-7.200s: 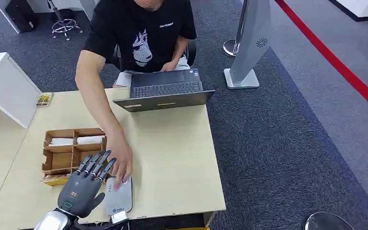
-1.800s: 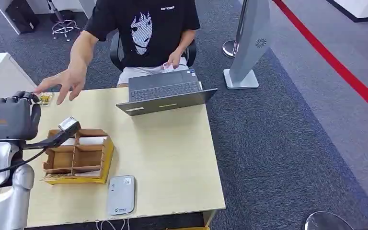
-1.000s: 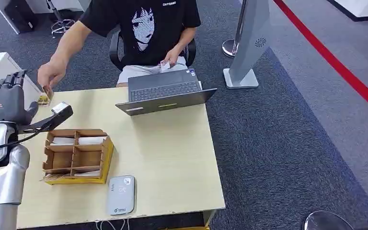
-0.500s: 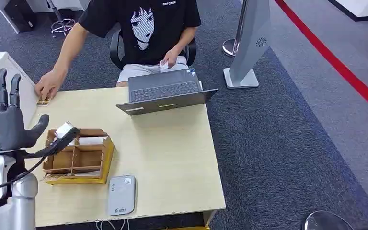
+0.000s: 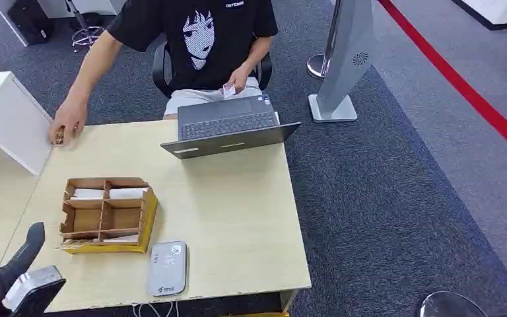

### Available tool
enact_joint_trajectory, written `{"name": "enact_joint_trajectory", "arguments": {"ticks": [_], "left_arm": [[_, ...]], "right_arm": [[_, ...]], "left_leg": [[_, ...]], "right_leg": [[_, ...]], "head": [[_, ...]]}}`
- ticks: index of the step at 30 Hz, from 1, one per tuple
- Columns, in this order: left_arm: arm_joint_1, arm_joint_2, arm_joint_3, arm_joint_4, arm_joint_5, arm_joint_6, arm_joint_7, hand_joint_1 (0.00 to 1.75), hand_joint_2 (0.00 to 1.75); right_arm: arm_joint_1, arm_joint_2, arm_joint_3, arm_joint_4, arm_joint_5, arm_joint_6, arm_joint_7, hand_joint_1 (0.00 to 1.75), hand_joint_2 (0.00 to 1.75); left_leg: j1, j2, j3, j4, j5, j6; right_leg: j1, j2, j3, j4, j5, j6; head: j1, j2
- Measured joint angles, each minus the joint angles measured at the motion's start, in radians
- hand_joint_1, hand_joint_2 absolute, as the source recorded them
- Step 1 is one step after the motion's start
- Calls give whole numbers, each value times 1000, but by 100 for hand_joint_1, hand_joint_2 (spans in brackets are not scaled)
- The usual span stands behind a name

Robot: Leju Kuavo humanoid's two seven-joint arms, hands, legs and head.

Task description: Pass the card to the sensor for recognition and then transmit it.

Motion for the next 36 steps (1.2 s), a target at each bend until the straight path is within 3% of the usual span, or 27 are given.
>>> {"name": "enact_joint_trajectory", "arguments": {"ticks": [4, 7, 10, 16, 21, 26, 31, 36], "left_arm": [[121, -53, 75, -23, 194, -49, -44, 0, 175], [161, -75, 165, 25, 439, -226, -56, 0, 175], [171, -89, 263, 141, 592, -340, -73, 0, 175], [151, -103, 406, 395, 736, -486, -117, 0, 175], [105, -103, 520, 614, 751, -585, -124, 0, 175], [31, -96, 677, 825, 668, -681, -112, 0, 175], [-54, -77, 818, 1020, 575, -681, -110, 0, 175], [-131, -18, 932, 1269, 561, -639, -84, 0, 175]], "right_arm": [[1, 16, -29, 0, -13, -16, -30, 0, 175], [1, 24, -29, 0, 25, -17, -20, 0, 175], [3, 29, -26, -1, 57, -16, -36, 0, 175], [10, 32, -5, -5, 125, -13, -62, 0, 175], [13, 33, 13, -11, 161, -13, -76, 0, 175], [13, 33, 18, -13, 187, -12, -59, 0, 175], [13, 34, 22, -13, 200, -17, -20, 0, 175], [13, 34, 24, -13, 220, 0, -14, 0, 175]], "left_leg": [[0, 0, 0, 0, 0, 0], [0, 0, 0, 0, 0, 0], [0, 0, 0, 0, 0, 0], [0, 0, 1, 0, 0, 0], [0, 0, 1, 0, 0, 0], [0, 0, 1, 0, 0, 0], [0, -1, 0, 0, 0, 0], [0, -1, 1, 0, 0, 0]], "right_leg": [[0, 0, -1, 0, 0, 0], [0, 0, -1, 0, -1, 0], [0, 0, -1, 0, -1, 0], [0, 0, 0, 0, 0, 0], [0, 0, 0, -1, 0, 0], [0, 0, 0, -1, 0, 0], [0, -1, 0, -1, 0, 0], [0, -1, 0, -1, 0, 0]], "head": [[0, 0], [0, 0], [-1, 0], [0, 0], [0, 0], [0, 0], [0, 0], [0, 0]]}}
